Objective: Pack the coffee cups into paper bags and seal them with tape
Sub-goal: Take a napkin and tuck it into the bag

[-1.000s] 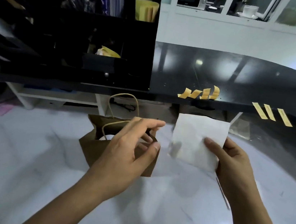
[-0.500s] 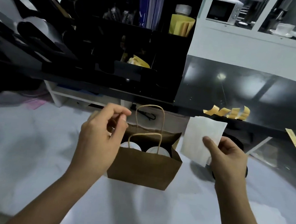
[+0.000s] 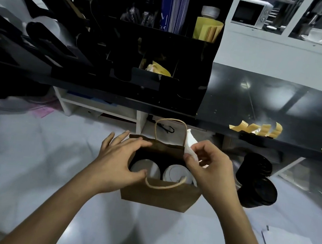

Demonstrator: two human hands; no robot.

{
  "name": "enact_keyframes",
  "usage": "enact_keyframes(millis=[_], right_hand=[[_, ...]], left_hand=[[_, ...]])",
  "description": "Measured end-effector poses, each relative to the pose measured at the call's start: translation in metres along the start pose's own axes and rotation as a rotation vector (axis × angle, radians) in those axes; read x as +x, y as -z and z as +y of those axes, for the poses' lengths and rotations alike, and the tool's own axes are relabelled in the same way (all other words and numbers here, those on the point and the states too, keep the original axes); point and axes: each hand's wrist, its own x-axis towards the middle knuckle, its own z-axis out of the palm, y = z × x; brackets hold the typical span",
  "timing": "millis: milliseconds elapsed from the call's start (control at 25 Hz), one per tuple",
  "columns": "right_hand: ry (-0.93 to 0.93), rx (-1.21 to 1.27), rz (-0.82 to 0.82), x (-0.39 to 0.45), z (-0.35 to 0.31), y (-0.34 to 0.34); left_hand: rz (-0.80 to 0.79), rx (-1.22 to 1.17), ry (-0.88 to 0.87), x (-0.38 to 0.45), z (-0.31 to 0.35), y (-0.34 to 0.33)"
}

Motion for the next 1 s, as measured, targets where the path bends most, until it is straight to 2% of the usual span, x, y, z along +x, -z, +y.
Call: enact_keyframes(millis=[160, 400, 520, 640, 760, 880, 1000], right_hand=[[0.109, -0.179, -0.218, 0.005, -0.005, -0.005], [0.331, -0.569, -0.516, 0.026, -0.005, -0.026], [0.316, -0.716, -0.648, 0.037, -0.004, -0.038], [0.202, -0.670, -0.734, 0.043, 0.000, -0.040], [0.171, -0.520, -0.674, 0.040, 0.001, -0.032], [0.187, -0.402, -0.434, 0.032, -0.002, -0.016], [0.177, -0.333, -0.180, 0.023, 0.004, 0.002]], left_hand=[[-0.086, -0.015, -0.016, 0.002, -0.008, 0.000], [-0.099, -0.030, -0.026, 0.005, -0.009, 0.000], [-0.104, -0.046, -0.029, 0.005, -0.009, 0.001], [-0.095, -0.052, -0.028, 0.006, -0.011, 0.000], [-0.090, -0.076, -0.022, 0.006, -0.014, -0.002], [-0.012, -0.130, -0.044, 0.005, -0.016, -0.004], [0.154, -0.191, -0.067, 0.005, -0.020, -0.004]])
